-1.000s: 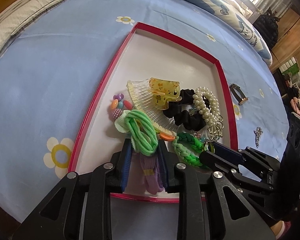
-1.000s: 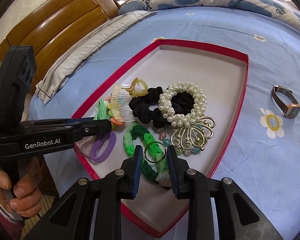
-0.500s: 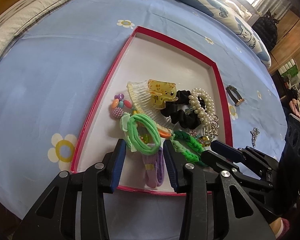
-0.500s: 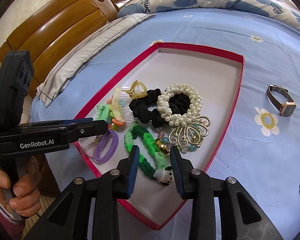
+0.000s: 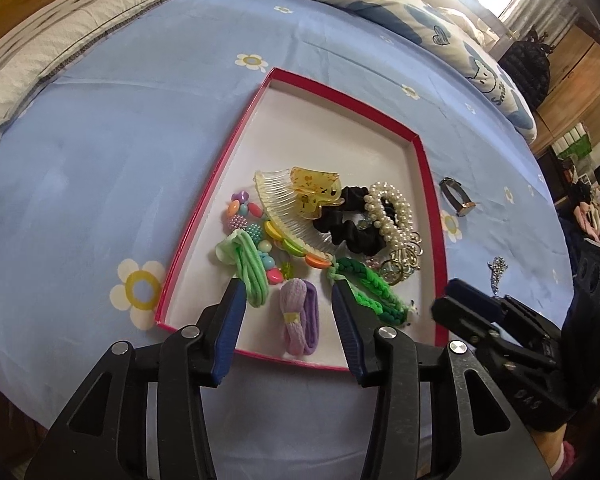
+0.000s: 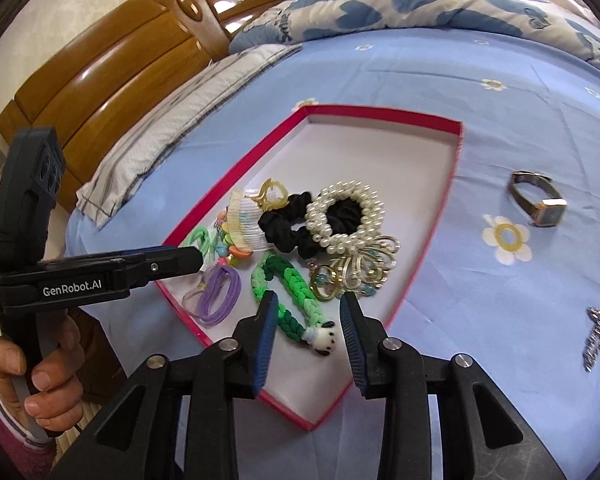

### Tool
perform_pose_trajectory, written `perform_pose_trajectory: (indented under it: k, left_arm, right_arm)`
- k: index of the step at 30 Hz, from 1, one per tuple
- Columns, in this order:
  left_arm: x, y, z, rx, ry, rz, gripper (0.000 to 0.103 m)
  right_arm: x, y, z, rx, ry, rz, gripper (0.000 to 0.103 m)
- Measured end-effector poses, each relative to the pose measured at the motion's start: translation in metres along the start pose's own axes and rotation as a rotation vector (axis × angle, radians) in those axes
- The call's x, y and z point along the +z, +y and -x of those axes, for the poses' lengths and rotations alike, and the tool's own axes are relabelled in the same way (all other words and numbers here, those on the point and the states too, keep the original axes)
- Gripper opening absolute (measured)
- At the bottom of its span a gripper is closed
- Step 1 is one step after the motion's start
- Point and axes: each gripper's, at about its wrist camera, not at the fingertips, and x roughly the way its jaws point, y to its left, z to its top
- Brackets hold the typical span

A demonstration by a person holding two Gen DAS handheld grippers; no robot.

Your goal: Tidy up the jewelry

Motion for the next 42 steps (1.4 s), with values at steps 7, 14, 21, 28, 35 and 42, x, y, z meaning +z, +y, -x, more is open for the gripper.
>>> perform_pose_trajectory:
  k: [7,14,21,28,35,42]
  left_arm:
    - [-0.016,0.0,0.014,-0.032,-0.026,0.038,0.076]
    - [-0.036,0.0,0.022,-0.035,-0.043,0.054,0.077]
    - [-0.053,-0.012,0.035,0.042,-0.078,0.008,0.077]
    - [-0.061,-0.018,0.065,0.065,-0.124,-0.026,0.084]
    - [-0.049,-0.029,0.102,0.161,-0.215,-0.098,0.099]
    - [-0.053,-0.021,0.092,0.244,-0.26,-0.11,0.103]
  right_arm:
    - [-0.016,-0.035,0.041,0.035,-0.103,-0.181,0.061]
    - [-0.04,-0.07,0.069,0.049,-0.179,-0.341,0.07]
    - [-0.058,-0.058,0.078,0.037,-0.206,-0.308,0.071]
    - [-0.053,-0.025,0.101,-0.036,-0.195,-0.141,0.072]
    - [-0.021,0.018,0.143,-0.089,-0.238,0.068,0.093]
    - [-0.022,0.027,0.133,-0.111,-0.256,0.078,0.096]
